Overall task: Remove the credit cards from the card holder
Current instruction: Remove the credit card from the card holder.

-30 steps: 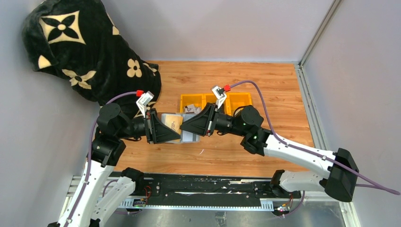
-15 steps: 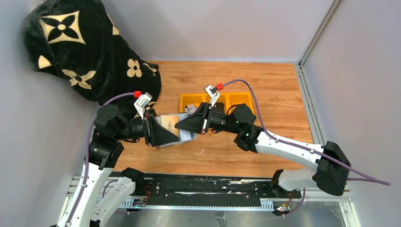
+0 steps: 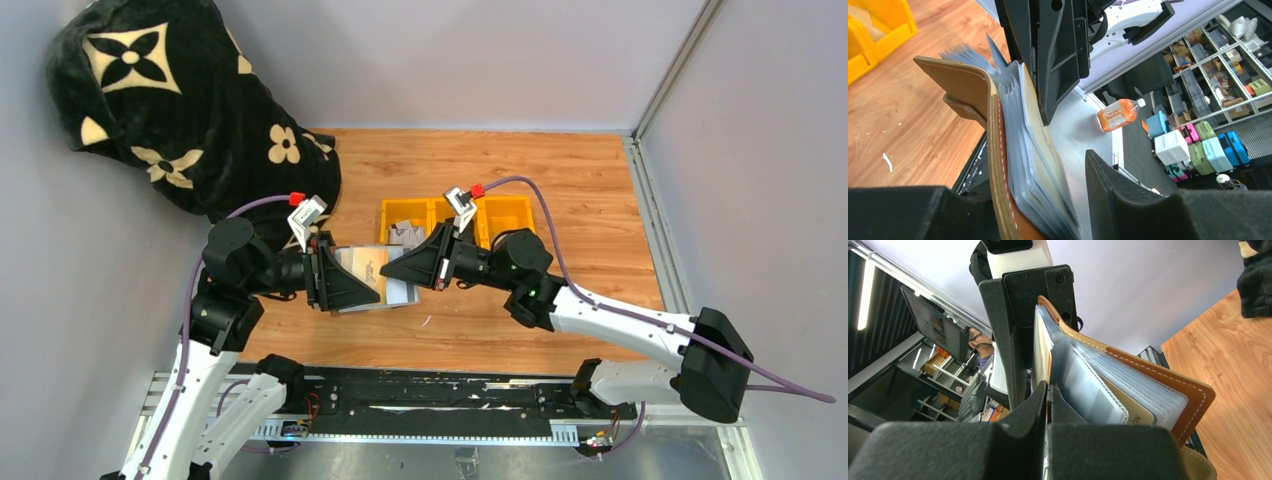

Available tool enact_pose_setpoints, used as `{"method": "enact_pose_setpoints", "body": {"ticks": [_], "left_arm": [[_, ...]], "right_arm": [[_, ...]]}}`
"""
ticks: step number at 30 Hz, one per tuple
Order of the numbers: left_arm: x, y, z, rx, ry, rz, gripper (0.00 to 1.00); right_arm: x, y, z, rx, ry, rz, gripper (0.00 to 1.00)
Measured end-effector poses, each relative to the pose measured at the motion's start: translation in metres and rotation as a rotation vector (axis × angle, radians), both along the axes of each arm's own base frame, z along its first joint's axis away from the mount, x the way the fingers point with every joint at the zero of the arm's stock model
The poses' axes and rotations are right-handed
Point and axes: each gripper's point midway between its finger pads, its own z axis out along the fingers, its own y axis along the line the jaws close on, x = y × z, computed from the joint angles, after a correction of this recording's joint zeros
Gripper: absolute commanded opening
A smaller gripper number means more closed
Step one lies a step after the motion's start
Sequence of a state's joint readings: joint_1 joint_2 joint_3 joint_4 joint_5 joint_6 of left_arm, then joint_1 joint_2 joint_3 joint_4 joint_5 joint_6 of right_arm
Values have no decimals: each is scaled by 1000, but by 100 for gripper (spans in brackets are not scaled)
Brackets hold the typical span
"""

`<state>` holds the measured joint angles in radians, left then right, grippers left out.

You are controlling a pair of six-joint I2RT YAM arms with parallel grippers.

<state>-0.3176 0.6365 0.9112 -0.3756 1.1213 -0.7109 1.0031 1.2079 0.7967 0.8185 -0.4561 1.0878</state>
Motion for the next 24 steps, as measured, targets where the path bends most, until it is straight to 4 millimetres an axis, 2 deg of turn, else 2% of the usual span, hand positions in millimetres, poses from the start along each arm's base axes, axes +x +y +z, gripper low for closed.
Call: {"method": "enact_pose_setpoints", "body": {"ticks": [5,11,16,24], "left_arm": [[0,0,1,-3,8,-1,38],[1,-1,2,-7,12,2,24],[3,-1,5,-12,10,6,20],[3,-1,6,-16,18,7,20]], "right_arm": [[-2,-8,-5,-1,4,-13,0],[-6,-14,-2,8,-8,-15,0],[-9,-20,-1,17,-18,-16,0],[-13,-25,-5,27,-25,-15,0]]}}
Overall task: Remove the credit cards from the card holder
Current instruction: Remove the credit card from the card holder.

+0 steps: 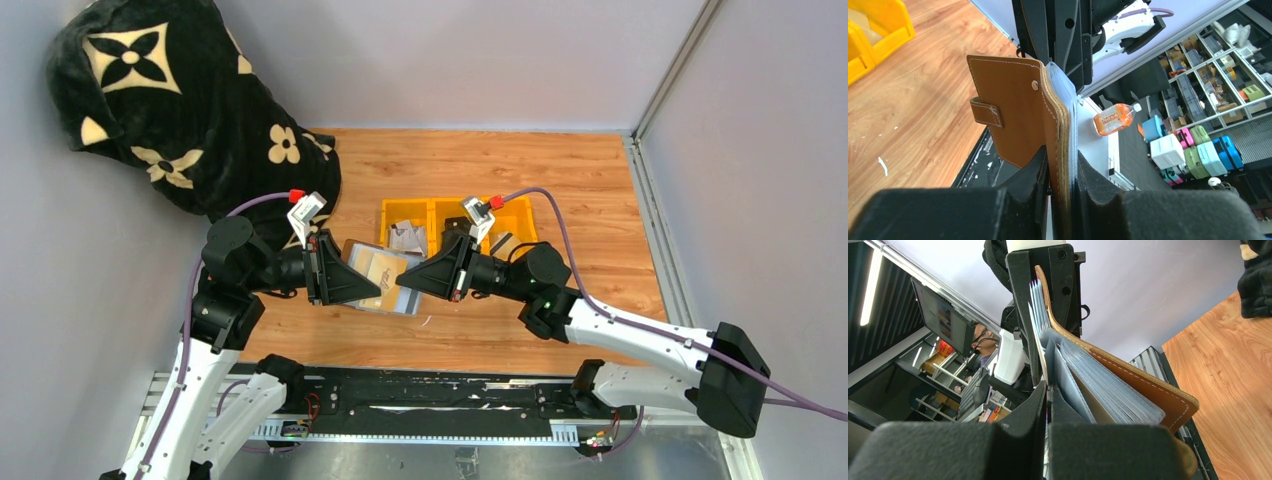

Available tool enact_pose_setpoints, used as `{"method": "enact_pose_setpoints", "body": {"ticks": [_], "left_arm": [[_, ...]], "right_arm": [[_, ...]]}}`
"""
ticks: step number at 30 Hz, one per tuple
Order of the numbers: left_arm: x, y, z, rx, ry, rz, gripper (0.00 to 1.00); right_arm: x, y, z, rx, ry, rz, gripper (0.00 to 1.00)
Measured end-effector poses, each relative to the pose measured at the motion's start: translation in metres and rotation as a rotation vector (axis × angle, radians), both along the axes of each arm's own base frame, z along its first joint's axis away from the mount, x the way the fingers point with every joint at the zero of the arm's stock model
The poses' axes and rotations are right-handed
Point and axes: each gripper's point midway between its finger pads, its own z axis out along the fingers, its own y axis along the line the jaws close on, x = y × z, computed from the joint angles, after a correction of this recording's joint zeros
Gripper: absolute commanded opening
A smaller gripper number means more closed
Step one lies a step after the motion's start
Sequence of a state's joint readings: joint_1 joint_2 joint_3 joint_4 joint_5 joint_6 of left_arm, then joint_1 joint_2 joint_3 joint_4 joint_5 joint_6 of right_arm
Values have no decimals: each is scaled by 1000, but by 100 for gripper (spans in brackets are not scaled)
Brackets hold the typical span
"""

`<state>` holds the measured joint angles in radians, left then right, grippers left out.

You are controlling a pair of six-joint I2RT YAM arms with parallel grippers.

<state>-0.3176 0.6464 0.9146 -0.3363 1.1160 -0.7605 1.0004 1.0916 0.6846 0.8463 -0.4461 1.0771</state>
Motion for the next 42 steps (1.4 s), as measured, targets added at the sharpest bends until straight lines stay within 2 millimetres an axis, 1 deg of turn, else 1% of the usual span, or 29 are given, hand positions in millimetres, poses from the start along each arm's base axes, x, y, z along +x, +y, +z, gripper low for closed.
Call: {"method": "enact_pose_setpoints", "body": {"ticks": [3,4,6,7,9,10,14,16,18,19,20,21,26,34,37,41,42], "left_arm": [[0,0,0,-1,1,0,19],[0,0,0,-2,1,0,19],[0,0,1,-4,1,-1,18],[0,0,2,-6,-1,-3,17],[0,0,4,-10,-9,-1,17],[1,0,7,-14,-18,3,16],[1,0,11,-22,-37,9,16],[2,0,13,-24,-40,11,15],[2,0,13,-25,-42,12,15],[2,0,13,-25,-43,12,15],[2,0,14,-26,-46,11,15],[2,0,14,-27,-47,11,15],[2,0,16,-31,-49,11,15],[-1,0,18,-35,-48,0,15],[-2,0,21,-37,-55,0,15],[-2,0,23,-40,-61,0,12],[-2,0,23,-40,-61,0,11]], "right_arm": [[-1,-2,-1,4,-3,1,0],[-2,-2,0,7,-5,3,3],[-3,-2,1,12,-10,8,15],[-4,-2,2,15,-11,12,19],[-5,-1,1,16,-6,29,22],[-6,0,1,20,-5,40,23],[-9,3,4,49,1,78,19],[-10,4,5,61,6,91,18],[-11,5,6,73,11,102,15],[-11,5,7,78,13,106,10],[-11,6,7,84,15,110,2],[-11,6,8,91,16,114,0],[-13,5,12,108,14,123,0],[-16,-2,8,135,9,120,0],[-16,-4,10,146,7,122,0],[-17,-5,12,154,7,126,0],[-17,-5,13,155,7,126,1]]}}
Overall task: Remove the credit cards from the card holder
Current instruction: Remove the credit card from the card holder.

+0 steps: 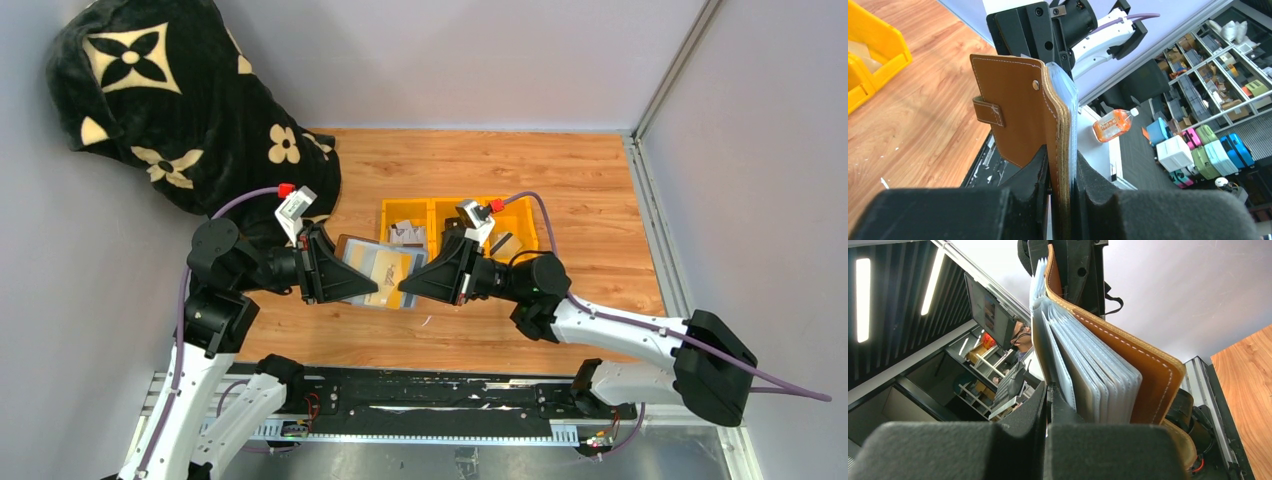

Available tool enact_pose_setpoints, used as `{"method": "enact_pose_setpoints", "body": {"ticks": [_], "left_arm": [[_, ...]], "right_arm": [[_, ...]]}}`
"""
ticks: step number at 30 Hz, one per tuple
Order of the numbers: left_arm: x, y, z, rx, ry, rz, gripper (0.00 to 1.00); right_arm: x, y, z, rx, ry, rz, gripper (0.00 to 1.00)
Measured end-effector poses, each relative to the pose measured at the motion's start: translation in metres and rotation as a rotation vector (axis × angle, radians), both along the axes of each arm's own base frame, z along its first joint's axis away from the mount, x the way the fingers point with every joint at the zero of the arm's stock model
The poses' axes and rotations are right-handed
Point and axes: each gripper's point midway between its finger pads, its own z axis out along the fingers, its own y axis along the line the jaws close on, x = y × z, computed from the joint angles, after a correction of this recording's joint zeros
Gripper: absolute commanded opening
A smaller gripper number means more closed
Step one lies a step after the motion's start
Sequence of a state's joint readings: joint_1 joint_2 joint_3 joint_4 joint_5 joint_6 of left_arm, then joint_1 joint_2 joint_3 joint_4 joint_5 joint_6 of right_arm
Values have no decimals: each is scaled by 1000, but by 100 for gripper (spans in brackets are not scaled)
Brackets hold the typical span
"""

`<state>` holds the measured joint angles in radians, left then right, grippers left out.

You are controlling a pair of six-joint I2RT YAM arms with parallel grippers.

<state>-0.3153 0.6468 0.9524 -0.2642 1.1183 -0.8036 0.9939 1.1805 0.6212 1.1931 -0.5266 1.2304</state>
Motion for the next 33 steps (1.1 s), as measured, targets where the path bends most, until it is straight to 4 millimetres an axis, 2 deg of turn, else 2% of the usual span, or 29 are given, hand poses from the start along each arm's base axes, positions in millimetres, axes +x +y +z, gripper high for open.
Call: {"method": "enact_pose_setpoints", "body": {"ticks": [4,7,14,18,19,22,25,29,33], "left_arm": [[0,0,0,0,-2,0,6],[0,0,0,0,-9,5,2],[4,1,2,7,-37,32,0],[4,2,2,20,-58,37,0],[4,2,2,22,-61,37,0],[6,3,0,39,-62,43,0],[9,3,-3,65,-70,49,0],[20,5,-7,127,-109,85,0],[32,12,-12,215,-189,136,0]], "right_arm": [[0,-1,-1,-10,1,-2,30],[0,1,-2,-20,-1,-2,36],[2,9,9,-12,-18,11,24],[3,10,9,-15,-20,14,2],[3,10,8,-18,-20,13,0],[4,9,7,-26,-19,7,0],[9,-1,-2,-49,-10,-23,0],[25,-24,-20,-101,5,-107,0],[51,-48,-41,-185,25,-218,0]]}}
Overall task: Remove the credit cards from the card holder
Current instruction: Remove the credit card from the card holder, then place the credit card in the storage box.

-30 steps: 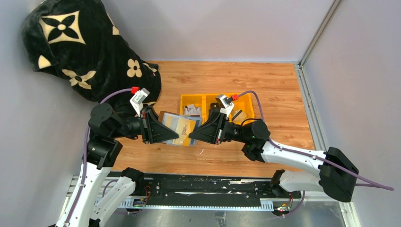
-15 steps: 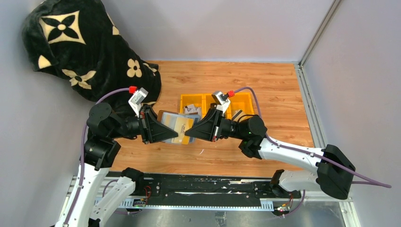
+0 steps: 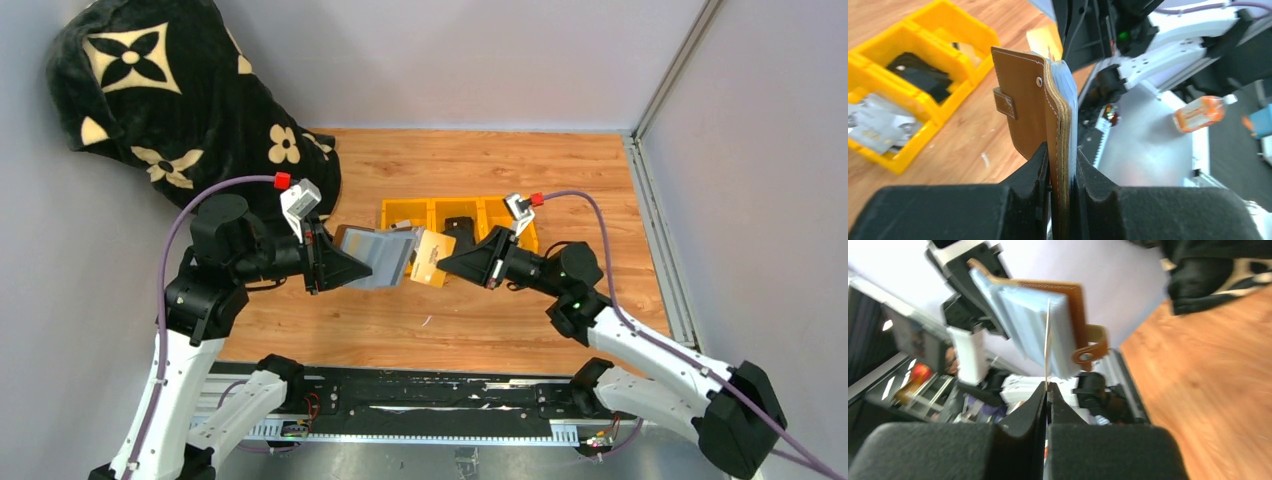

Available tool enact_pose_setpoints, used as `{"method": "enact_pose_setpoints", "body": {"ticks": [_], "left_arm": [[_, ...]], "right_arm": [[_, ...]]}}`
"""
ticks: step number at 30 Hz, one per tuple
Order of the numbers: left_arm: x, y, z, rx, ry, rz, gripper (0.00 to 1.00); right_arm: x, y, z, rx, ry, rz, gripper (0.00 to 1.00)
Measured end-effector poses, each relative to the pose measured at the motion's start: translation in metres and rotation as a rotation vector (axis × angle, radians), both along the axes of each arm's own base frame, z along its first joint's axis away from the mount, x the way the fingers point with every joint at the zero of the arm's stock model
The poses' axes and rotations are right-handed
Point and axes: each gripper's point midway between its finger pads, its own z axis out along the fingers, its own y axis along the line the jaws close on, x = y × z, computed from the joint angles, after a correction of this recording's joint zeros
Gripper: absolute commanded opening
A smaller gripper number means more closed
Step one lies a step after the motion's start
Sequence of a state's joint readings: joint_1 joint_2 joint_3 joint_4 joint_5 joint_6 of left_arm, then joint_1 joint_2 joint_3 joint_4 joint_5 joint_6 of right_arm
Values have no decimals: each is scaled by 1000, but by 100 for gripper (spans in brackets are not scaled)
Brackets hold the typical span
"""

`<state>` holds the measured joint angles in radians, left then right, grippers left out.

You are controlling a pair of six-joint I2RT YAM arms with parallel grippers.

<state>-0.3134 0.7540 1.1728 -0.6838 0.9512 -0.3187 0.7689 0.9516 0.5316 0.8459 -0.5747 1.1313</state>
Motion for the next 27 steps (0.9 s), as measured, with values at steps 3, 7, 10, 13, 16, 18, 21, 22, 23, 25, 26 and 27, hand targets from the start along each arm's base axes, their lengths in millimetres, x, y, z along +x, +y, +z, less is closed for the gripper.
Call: {"method": "enact_pose_setpoints", "body": {"ticks": [3,7,10,13,16,18,21,22,23,25,26,27], "left_arm": [[9,8,-12,80,-61,42,0],[12,18,-28,170,-117,66,0],[9,23,-37,213,-167,64,0],[4,27,-47,240,-193,50,0],[-2,29,-53,254,-216,35,0],[-3,30,-57,262,-219,27,0],[-2,30,-65,274,-213,16,0],[-2,30,-68,278,-209,11,0],[-3,30,-71,283,-205,6,0],[-3,30,-78,294,-201,-6,0],[-4,30,-80,297,-199,-11,0],[-4,31,-82,301,-197,-14,0]], "right_arm": [[28,-23,-16,-76,27,-113,0],[70,-60,-52,-238,97,-292,0],[103,-99,-79,-394,181,-443,0],[126,-137,-97,-535,236,-585,0],[146,-164,-108,-682,254,-688,0],[157,-171,-115,-760,260,-709,0],[175,-177,-132,-856,287,-715,0],[179,-178,-139,-877,295,-711,0],[184,-179,-149,-908,312,-702,0],[190,-180,-169,-959,346,-678,0],[193,-180,-178,-983,364,-665,0],[196,-179,-187,-1008,378,-648,0]]}}
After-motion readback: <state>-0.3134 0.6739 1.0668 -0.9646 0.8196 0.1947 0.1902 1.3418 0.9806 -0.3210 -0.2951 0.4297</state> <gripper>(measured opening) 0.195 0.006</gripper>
